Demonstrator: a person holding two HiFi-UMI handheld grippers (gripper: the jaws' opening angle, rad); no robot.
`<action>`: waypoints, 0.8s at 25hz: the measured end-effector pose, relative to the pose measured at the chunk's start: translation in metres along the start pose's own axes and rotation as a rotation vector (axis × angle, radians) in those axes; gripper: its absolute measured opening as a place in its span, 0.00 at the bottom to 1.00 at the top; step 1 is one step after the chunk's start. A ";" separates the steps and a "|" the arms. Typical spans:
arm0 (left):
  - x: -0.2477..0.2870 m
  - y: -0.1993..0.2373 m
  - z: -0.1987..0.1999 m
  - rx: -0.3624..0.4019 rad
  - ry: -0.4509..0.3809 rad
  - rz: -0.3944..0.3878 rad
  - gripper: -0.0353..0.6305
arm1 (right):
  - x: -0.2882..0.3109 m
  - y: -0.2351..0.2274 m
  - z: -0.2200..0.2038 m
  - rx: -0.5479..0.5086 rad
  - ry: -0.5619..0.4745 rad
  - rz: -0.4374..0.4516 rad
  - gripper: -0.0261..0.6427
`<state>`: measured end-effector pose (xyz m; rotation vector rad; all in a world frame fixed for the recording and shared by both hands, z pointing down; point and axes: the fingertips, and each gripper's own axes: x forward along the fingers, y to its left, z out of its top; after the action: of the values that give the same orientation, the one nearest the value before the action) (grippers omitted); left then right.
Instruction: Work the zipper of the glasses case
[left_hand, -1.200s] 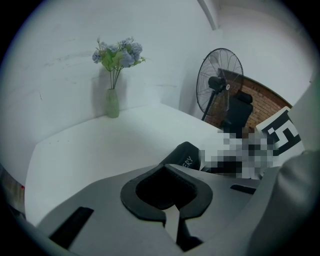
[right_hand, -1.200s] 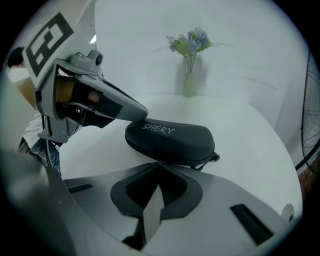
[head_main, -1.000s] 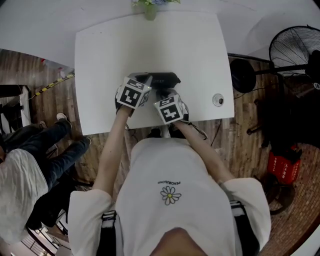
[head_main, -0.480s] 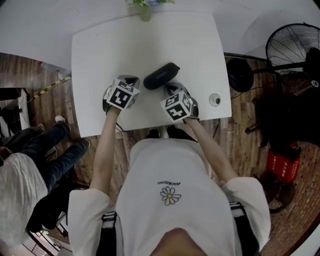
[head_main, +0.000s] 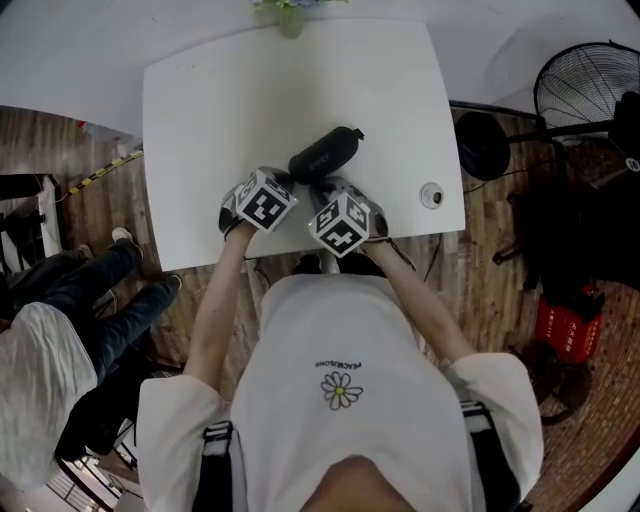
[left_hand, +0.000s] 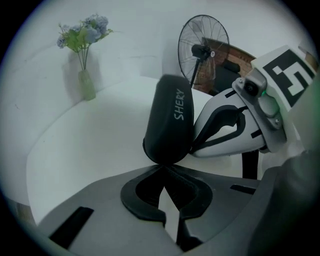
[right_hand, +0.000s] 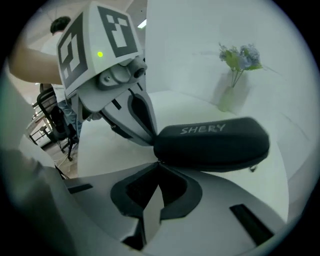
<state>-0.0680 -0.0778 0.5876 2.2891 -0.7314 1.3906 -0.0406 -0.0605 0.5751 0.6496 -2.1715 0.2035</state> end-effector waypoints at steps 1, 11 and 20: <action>0.003 -0.003 -0.002 0.010 0.016 -0.001 0.08 | 0.002 0.007 0.003 -0.007 -0.006 0.015 0.05; -0.037 -0.035 0.020 -0.003 -0.156 -0.130 0.08 | -0.009 -0.003 0.000 -0.238 0.025 0.030 0.05; -0.015 -0.056 0.113 0.487 -0.262 -0.140 0.08 | -0.027 0.000 -0.033 -0.262 0.091 0.077 0.05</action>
<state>0.0394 -0.0918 0.5211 2.8739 -0.3116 1.3290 -0.0044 -0.0382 0.5756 0.4010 -2.0906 -0.0120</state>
